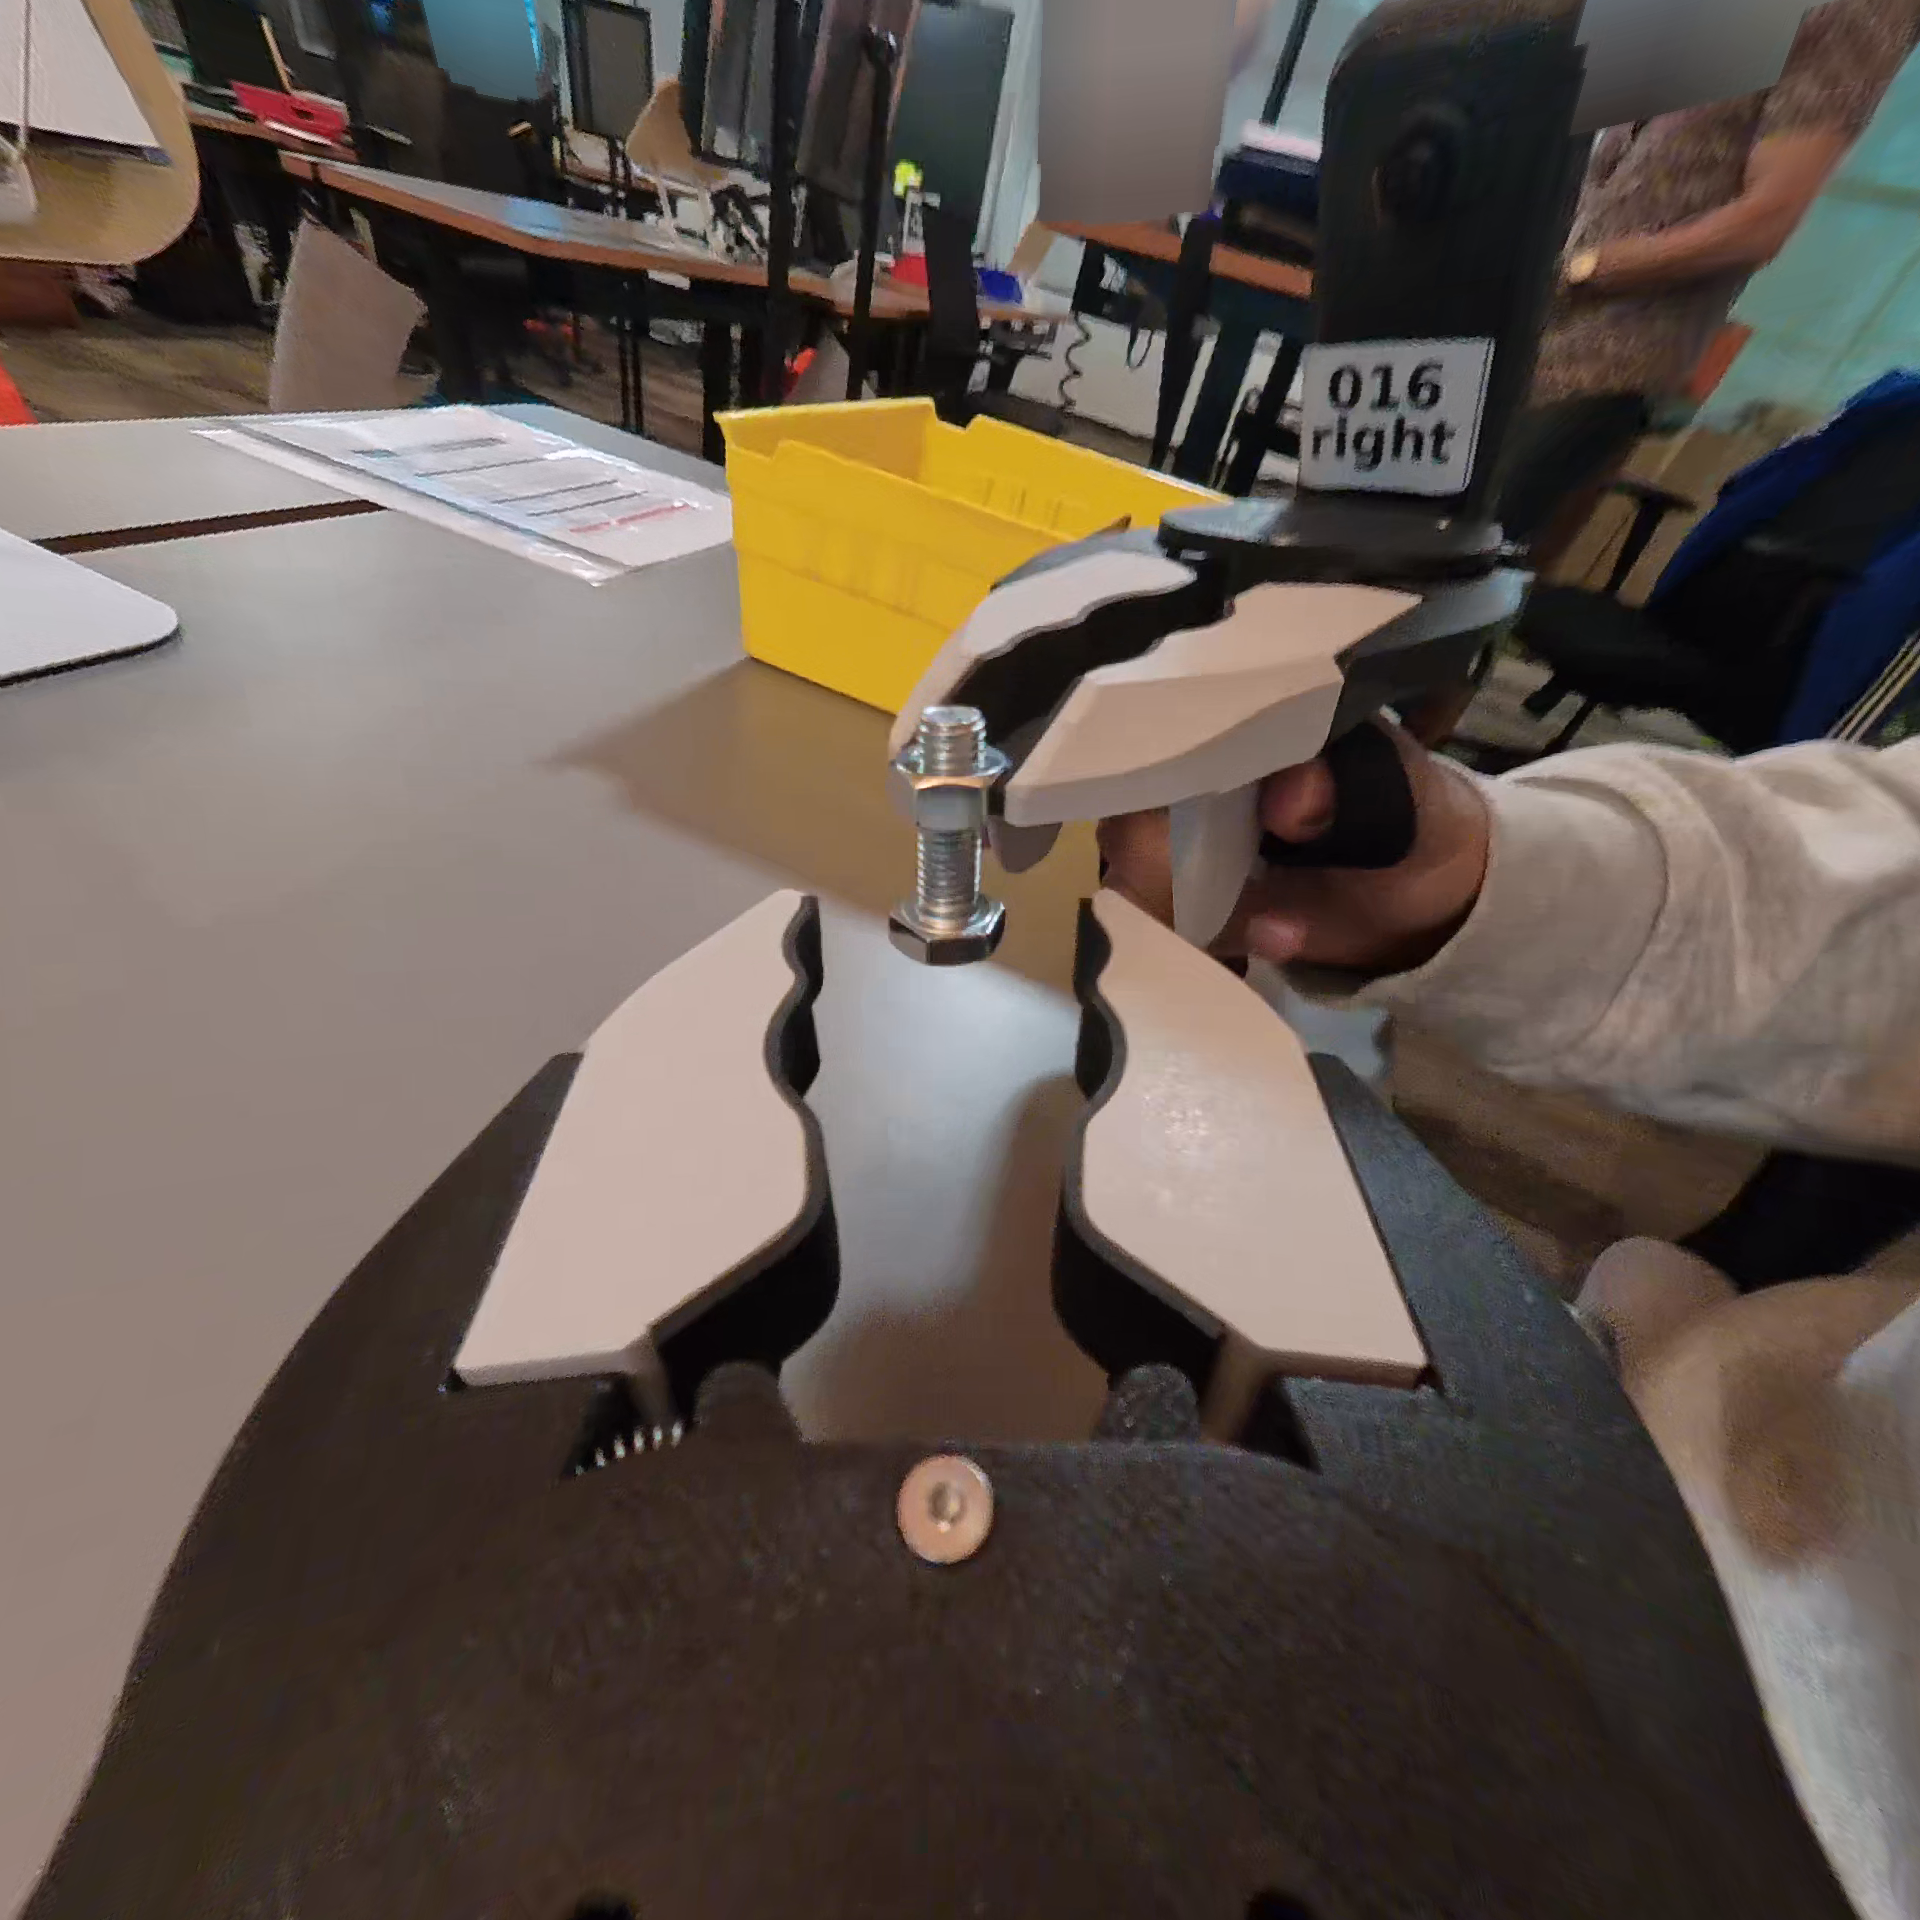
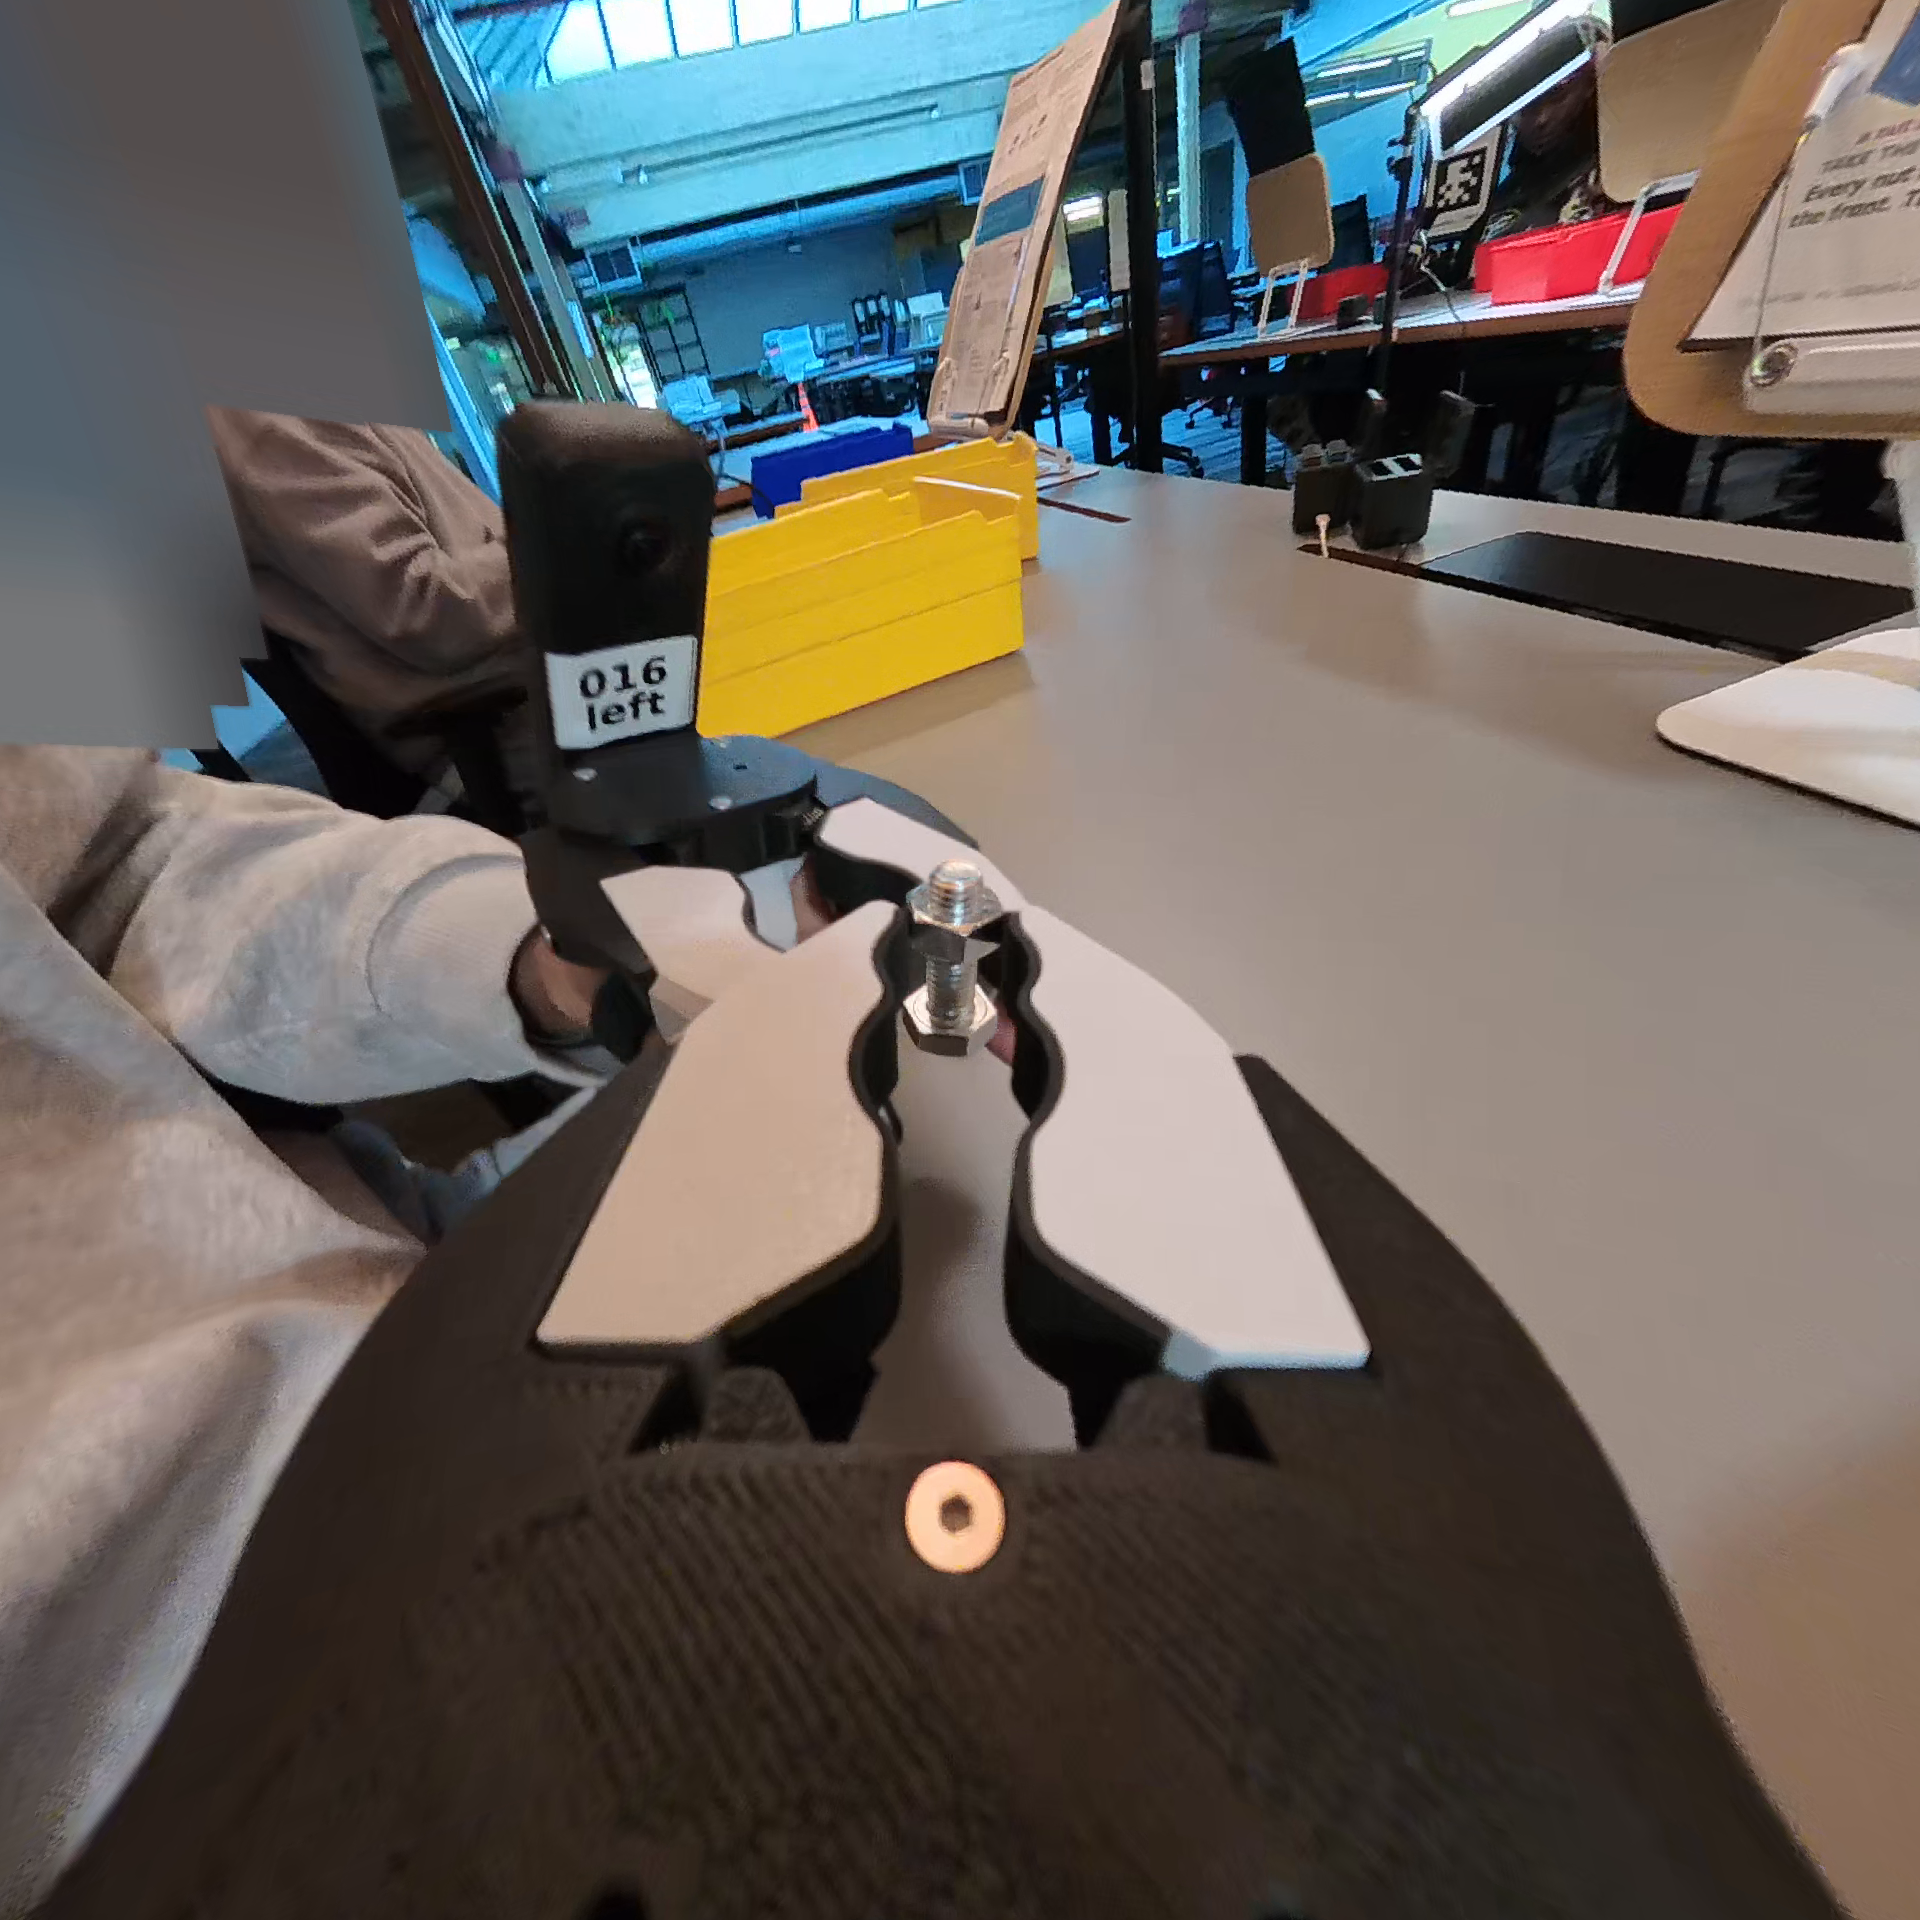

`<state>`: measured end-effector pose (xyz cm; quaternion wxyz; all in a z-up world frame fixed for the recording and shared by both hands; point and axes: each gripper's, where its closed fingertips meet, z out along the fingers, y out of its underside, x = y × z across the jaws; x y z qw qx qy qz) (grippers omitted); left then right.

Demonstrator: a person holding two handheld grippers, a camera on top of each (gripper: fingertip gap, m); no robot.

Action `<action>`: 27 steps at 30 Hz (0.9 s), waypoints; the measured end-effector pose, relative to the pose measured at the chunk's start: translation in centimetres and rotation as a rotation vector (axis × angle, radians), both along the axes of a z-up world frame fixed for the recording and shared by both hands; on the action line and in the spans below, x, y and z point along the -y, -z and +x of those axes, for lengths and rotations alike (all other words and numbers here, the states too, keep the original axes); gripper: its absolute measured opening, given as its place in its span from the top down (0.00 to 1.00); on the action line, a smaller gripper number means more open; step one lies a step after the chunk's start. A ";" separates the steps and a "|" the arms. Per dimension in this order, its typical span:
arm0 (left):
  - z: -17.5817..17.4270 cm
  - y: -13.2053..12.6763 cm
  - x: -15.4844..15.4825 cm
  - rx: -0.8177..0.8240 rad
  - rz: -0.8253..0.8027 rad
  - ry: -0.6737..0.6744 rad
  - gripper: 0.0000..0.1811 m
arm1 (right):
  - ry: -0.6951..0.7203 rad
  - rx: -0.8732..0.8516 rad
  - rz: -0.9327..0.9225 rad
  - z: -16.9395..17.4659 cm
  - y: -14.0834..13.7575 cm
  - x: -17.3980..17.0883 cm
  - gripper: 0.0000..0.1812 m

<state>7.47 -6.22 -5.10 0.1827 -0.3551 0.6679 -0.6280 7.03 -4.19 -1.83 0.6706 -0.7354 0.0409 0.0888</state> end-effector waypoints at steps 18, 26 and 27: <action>-1.8 -0.7 -0.9 0.036 -0.056 0.171 0.79 | -0.138 -0.001 0.036 -1.1 -0.5 0.7 0.90; -2.8 -0.8 -0.1 0.064 -0.037 0.244 0.79 | -0.176 -0.033 0.058 -2.0 -0.6 0.4 0.91; -2.9 -0.9 -0.1 0.067 -0.043 0.252 0.79 | -0.182 -0.032 0.058 -2.2 -0.6 0.4 0.91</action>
